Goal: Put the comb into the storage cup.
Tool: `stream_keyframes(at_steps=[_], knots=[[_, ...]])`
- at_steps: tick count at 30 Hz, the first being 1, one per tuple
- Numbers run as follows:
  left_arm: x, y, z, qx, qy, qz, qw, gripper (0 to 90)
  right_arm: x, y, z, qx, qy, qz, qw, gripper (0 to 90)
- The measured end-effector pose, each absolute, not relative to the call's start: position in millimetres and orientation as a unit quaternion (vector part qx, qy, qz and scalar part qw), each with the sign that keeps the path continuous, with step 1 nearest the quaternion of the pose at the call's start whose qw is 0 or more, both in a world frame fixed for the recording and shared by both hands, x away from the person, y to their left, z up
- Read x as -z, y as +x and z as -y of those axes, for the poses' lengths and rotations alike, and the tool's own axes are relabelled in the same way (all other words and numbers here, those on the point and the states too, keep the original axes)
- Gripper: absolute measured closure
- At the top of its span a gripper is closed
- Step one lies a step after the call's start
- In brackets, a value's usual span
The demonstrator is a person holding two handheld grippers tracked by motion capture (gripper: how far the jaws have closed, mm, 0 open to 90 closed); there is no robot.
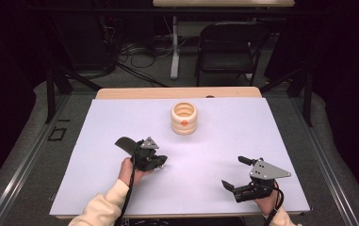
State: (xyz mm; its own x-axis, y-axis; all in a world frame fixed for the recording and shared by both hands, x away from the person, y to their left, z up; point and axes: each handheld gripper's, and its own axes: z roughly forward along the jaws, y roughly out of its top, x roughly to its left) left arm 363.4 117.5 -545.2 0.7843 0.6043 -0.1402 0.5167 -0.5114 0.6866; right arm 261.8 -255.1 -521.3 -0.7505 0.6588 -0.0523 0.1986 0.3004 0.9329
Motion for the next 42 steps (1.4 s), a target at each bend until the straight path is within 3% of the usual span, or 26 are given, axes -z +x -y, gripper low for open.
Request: stream_keyframes(at_steps=[42], knots=[[538,335,-140,-0.072,0.871,-0.338,0.348,90.0,521,262,256,-0.523,0.279,-0.774,0.220,0.0]])
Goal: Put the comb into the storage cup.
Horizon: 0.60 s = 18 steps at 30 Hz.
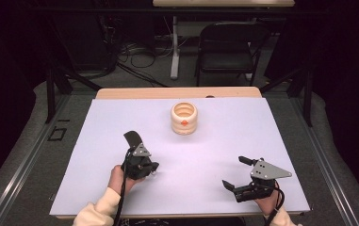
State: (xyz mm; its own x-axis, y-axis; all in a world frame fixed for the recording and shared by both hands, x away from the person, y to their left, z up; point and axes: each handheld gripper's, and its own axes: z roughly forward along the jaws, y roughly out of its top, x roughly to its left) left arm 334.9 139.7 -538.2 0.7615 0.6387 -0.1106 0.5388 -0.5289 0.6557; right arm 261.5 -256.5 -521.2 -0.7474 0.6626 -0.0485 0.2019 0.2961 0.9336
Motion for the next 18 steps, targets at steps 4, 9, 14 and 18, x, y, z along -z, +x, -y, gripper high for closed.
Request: stream_keyframes(at_steps=[4,9,14,18], knots=[[538,333,-143,-0.071,0.871,-0.342,0.346,90.0,521,262,256,-0.523,0.280,-0.774,0.220,0.0],[538,331,-148,-0.075,0.870,-0.344,0.344,90.0,521,261,256,-0.523,0.280,-0.775,0.219,0.0],[538,330,-154,-0.078,0.870,-0.349,0.340,90.0,521,262,256,-0.522,0.280,-0.775,0.220,0.0],[537,329,-159,-0.079,0.869,-0.354,0.337,90.0,521,262,256,-0.522,0.280,-0.775,0.220,0.0]])
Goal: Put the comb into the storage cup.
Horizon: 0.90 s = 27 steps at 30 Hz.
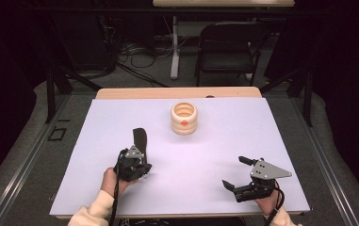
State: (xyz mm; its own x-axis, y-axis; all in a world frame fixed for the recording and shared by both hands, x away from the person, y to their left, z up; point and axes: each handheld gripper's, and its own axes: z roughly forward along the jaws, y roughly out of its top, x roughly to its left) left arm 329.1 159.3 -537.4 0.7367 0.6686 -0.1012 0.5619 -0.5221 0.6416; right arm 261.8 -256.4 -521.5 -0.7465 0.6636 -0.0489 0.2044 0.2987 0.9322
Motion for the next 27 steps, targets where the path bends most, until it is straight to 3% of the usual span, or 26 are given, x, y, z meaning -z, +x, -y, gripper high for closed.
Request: stream_keyframes(at_steps=[27], knots=[[536,330,-183,-0.104,0.865,-0.378,0.314,90.0,522,262,257,-0.522,0.280,-0.775,0.219,0.0]])
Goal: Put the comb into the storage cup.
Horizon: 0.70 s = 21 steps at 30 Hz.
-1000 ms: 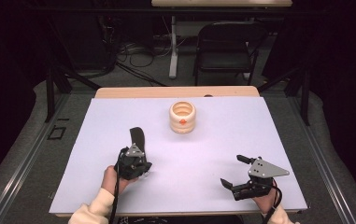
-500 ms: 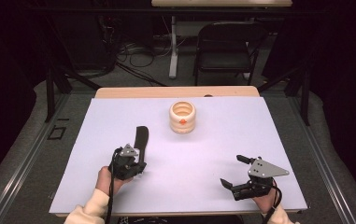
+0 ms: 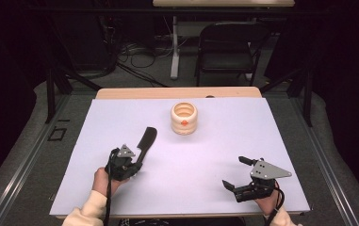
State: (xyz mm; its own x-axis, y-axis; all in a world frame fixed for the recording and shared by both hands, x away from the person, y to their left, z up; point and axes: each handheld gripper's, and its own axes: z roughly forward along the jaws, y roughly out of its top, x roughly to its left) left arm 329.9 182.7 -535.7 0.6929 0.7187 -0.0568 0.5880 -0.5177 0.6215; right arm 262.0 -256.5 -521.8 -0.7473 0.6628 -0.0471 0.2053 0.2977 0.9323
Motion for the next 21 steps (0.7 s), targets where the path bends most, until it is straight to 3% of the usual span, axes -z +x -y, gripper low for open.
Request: stream_keyframes(at_steps=[21], knots=[[538,335,-194,-0.128,0.863,-0.387,0.297,90.0,522,262,256,-0.521,0.282,-0.776,0.218,0.0]])
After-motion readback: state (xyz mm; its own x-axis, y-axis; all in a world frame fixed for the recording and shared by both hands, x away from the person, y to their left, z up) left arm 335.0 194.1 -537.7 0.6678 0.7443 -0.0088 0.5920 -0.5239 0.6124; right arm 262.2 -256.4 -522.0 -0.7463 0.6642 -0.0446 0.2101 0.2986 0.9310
